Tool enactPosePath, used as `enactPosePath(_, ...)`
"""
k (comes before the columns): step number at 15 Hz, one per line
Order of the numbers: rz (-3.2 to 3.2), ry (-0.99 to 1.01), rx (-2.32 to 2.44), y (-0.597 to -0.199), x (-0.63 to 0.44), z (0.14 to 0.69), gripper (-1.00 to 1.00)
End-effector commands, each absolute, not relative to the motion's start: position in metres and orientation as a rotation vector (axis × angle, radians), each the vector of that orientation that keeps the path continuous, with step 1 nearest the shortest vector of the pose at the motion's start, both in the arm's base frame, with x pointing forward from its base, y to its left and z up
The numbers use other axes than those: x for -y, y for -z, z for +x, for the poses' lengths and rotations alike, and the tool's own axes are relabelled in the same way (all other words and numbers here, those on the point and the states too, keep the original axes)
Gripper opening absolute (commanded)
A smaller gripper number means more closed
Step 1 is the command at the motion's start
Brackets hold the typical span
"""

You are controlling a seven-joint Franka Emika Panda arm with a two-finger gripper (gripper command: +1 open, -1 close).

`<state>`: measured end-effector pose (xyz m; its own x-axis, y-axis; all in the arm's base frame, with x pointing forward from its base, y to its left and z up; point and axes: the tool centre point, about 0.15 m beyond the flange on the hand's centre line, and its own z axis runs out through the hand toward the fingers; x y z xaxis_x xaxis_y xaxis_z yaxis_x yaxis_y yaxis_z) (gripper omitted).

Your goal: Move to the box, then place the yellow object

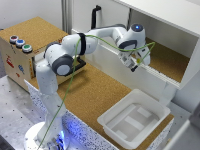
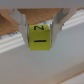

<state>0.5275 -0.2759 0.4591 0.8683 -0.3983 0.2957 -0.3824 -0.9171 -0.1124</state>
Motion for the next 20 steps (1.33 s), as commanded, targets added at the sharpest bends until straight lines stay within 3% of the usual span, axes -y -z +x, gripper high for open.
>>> enactPosePath(1,-3.073,0.503,-0.563,-0.430,0.306,0.464,-1.00)
enactPosePath(9,-3.192,0.202,-0.498,-0.339,0.364,0.429,-1.00)
enactPosePath(12,-3.174,0.175,-0.653,-0.307,0.371,0.414,-1.00)
enactPosePath(20,-3.206,0.195,-0.854,-0.272,0.399,0.394,-1.00)
